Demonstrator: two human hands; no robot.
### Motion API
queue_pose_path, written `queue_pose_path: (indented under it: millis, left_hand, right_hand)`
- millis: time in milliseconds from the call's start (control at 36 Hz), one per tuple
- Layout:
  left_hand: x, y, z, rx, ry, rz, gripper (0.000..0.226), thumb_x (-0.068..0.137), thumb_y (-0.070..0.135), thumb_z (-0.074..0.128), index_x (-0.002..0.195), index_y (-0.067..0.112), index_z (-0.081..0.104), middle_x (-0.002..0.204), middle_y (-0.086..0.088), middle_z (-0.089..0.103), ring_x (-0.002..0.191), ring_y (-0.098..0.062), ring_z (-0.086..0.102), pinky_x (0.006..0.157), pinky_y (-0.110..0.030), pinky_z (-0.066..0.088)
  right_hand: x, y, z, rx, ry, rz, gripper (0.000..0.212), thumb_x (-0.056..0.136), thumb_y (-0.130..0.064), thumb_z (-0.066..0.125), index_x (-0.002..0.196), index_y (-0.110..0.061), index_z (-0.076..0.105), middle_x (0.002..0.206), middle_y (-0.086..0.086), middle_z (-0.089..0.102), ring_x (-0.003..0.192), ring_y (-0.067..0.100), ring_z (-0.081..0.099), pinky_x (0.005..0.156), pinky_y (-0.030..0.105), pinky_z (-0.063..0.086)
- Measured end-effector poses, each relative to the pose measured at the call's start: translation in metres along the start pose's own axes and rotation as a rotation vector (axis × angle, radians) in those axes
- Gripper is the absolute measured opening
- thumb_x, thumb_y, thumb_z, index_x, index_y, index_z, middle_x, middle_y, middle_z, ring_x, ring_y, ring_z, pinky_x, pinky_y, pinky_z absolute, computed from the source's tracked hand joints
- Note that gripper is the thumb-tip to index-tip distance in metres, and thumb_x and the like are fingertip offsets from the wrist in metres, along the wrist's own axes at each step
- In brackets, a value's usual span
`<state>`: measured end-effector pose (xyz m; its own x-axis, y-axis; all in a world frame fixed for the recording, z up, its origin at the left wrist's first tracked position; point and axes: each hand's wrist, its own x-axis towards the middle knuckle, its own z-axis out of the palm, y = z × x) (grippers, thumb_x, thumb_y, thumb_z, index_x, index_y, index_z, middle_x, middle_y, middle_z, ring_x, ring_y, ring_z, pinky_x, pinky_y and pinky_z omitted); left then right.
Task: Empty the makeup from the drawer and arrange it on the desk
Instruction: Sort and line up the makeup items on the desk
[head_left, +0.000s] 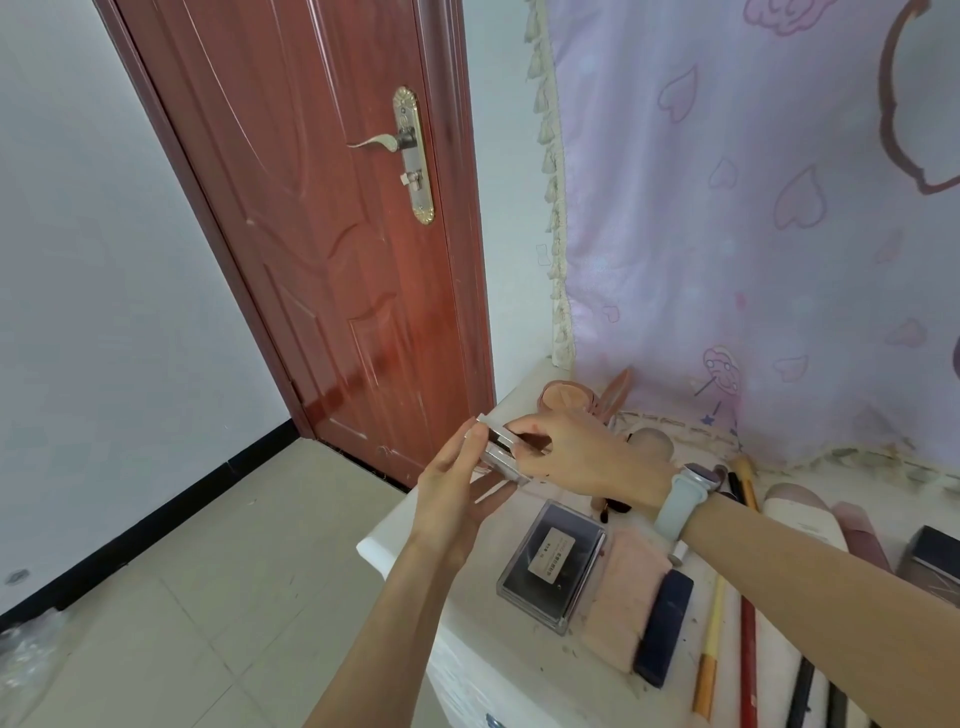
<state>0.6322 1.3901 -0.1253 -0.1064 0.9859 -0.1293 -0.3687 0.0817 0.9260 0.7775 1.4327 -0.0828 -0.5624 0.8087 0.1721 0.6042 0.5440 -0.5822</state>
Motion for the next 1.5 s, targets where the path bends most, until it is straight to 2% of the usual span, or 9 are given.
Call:
queue_pose_path:
  millis: [139, 250, 417, 556, 806, 972, 1083, 1278, 1500]
  left_hand:
    - [0.000, 0.003, -0.004, -0.125, -0.039, -0.039, 0.042, 0.087, 0.042, 0.058, 0.109, 0.007, 0.060, 0.111, -0.022, 0.063, 0.101, -0.036, 0.064, 0.088, -0.040, 0.054]
    - [0.001, 0.004, -0.009, -0.301, -0.089, -0.149, 0.041, 0.089, 0.048, 0.050, 0.084, 0.014, 0.073, 0.103, -0.016, 0.069, 0.097, -0.033, 0.067, 0.084, -0.043, 0.055]
    - [0.012, 0.003, -0.024, -0.461, 0.051, -0.319, 0.054, 0.099, 0.047, 0.029, 0.120, 0.004, 0.054, 0.108, -0.021, 0.068, 0.096, -0.036, 0.066, 0.071, -0.047, 0.057]
    - [0.018, 0.005, -0.032, -0.049, 0.274, -0.257, 0.046, 0.096, 0.046, 0.043, 0.126, 0.011, 0.048, 0.112, -0.012, 0.063, 0.090, -0.025, 0.063, 0.060, -0.033, 0.054]
    - [0.022, -0.003, -0.043, 0.966, 0.182, 0.140, 0.056, 0.080, 0.035, 0.070, 0.129, 0.016, 0.051, 0.127, -0.006, 0.049, 0.111, -0.017, 0.051, 0.094, -0.029, 0.045]
    - [0.026, -0.009, -0.056, 1.098, 0.120, 0.234, 0.038, 0.088, 0.023, 0.063, 0.125, 0.018, 0.058, 0.131, -0.004, 0.053, 0.119, -0.017, 0.049, 0.102, -0.029, 0.037]
    - [0.027, -0.012, -0.060, 1.169, 0.071, 0.306, 0.030, 0.091, 0.023, 0.060, 0.121, 0.020, 0.063, 0.138, -0.002, 0.048, 0.127, -0.016, 0.043, 0.101, -0.019, 0.026]
    - [0.013, -0.024, -0.068, 1.314, 0.097, 0.429, 0.030, 0.088, 0.040, 0.059, 0.116, 0.030, 0.065, 0.134, 0.008, 0.047, 0.129, -0.017, 0.035, 0.104, -0.043, 0.029]
    - [0.010, -0.035, -0.081, 1.382, 0.066, 0.477, 0.036, 0.084, 0.047, 0.061, 0.118, 0.037, 0.062, 0.128, 0.011, 0.051, 0.121, -0.011, 0.042, 0.095, -0.030, 0.022]
  right_hand:
    - [0.001, 0.001, 0.000, 0.050, 0.046, -0.011, 0.021, 0.092, -0.026, 0.049, 0.079, -0.019, 0.065, 0.063, 0.000, 0.059, 0.054, 0.018, 0.047, 0.056, 0.030, 0.039]
    - [0.004, -0.002, 0.000, 0.027, 0.142, -0.013, 0.042, 0.091, -0.025, 0.049, 0.050, -0.024, 0.041, 0.044, -0.006, 0.034, 0.049, 0.010, 0.032, 0.052, 0.026, 0.028]
    - [0.010, -0.002, -0.009, 0.307, 0.149, 0.238, 0.035, 0.089, -0.016, 0.053, 0.068, 0.013, 0.053, 0.068, 0.013, 0.043, 0.063, 0.028, 0.057, 0.070, 0.046, 0.056]
    - [0.009, -0.001, -0.005, 0.462, 0.136, 0.433, 0.023, 0.086, -0.008, 0.051, 0.066, -0.001, 0.042, 0.076, 0.016, 0.049, 0.088, 0.043, 0.064, 0.078, 0.055, 0.053]
    - [0.000, -0.006, 0.024, 0.575, 0.200, 0.516, 0.031, 0.084, -0.004, 0.052, 0.107, 0.017, 0.052, 0.112, 0.031, 0.056, 0.092, 0.031, 0.065, 0.070, 0.036, 0.059]
    - [-0.008, -0.011, 0.042, 0.647, 0.121, 0.489, 0.061, 0.084, -0.007, 0.057, 0.138, -0.021, 0.032, 0.132, -0.001, 0.044, 0.105, 0.020, 0.057, 0.067, 0.031, 0.059]
    - [-0.012, -0.017, 0.045, 0.615, 0.133, 0.465, 0.054, 0.084, -0.007, 0.056, 0.133, -0.023, 0.038, 0.098, -0.009, 0.051, 0.095, 0.015, 0.058, 0.059, 0.020, 0.057]
    - [-0.017, -0.021, 0.049, 0.629, 0.145, 0.527, 0.049, 0.080, -0.006, 0.062, 0.120, -0.019, 0.038, 0.093, -0.002, 0.053, 0.093, 0.017, 0.060, 0.061, 0.024, 0.058]
    - [-0.016, -0.017, 0.047, 0.815, 0.211, 0.606, 0.050, 0.076, 0.001, 0.065, 0.118, -0.012, 0.041, 0.110, 0.011, 0.050, 0.101, 0.029, 0.060, 0.076, 0.040, 0.058]
